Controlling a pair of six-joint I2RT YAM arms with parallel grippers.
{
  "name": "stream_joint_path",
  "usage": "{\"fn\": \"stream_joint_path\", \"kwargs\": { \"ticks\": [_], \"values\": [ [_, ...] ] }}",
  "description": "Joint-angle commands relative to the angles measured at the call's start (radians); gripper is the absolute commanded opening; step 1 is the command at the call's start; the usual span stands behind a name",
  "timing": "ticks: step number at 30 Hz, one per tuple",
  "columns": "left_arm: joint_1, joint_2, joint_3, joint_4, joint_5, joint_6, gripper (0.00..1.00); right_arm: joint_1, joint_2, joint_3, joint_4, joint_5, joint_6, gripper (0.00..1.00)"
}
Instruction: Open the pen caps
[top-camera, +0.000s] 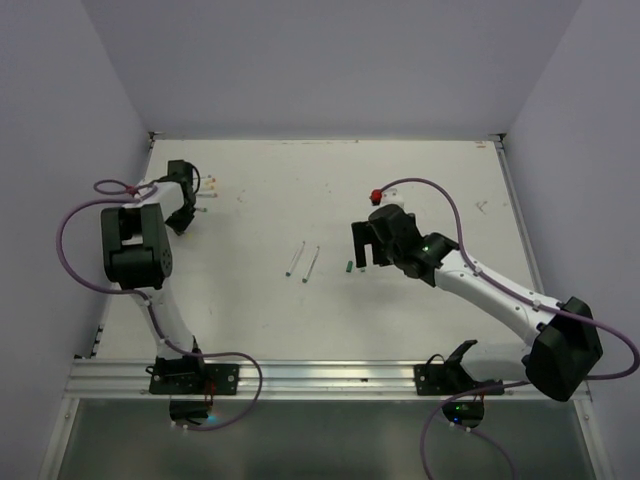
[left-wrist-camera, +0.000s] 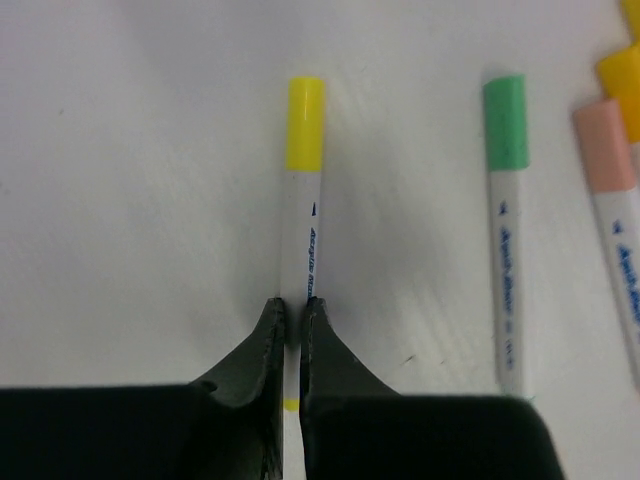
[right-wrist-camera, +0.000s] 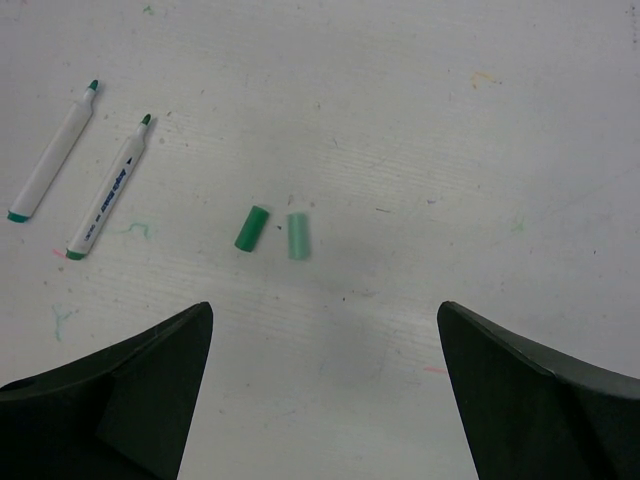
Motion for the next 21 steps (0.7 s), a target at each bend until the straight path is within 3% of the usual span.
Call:
{"fn": "stream_joint_path", "kwargs": {
  "ticks": [1, 6, 7, 11, 14, 17, 18, 21],
  "values": [
    [-0.003, -0.114, -0.110, -0.113, 0.091, 0.004, 0.00, 0.002, -0.054, -0.009, -0.011, -0.028, -0.004, 0.99],
    [-0.064, -0.392, -0.340, 0.149, 0.216, 0.190, 0.00, 0.002, -0.076, -0.024, 0.025, -0.157, -0.003, 0.99],
    [-0.108, -0.499, -0.423, 0.273, 0.299, 0.227, 0.00, 0.001, -0.073, -0.024, 0.026, -0.177, 0.003, 0.99],
    [-0.236, -0.723, -0.581, 0.477, 0.503, 0.305, 0.00, -0.003, -0.082, -0.040, 0.057, -0.252, 0.048, 0.99],
    [-0.303, -0.846, -0.614, 0.472, 0.549, 0.328, 0.00, -0.001, -0.111, -0.056, 0.080, -0.312, 0.060, 0.99],
    [-0.343, -0.938, -0.660, 0.502, 0.707, 0.370, 0.00, -0.003, -0.137, -0.058, 0.088, -0.386, 0.054, 0.99],
    [-0.351, -0.981, -0.682, 0.527, 0.826, 0.385, 0.00, -0.001, -0.140, -0.057, 0.088, -0.401, 0.054, 0.99],
    [-0.368, -1.046, -0.778, 0.623, 0.940, 0.362, 0.00, -0.001, -0.156, -0.044, 0.106, -0.475, 0.062, 0.98]
  ]
}}
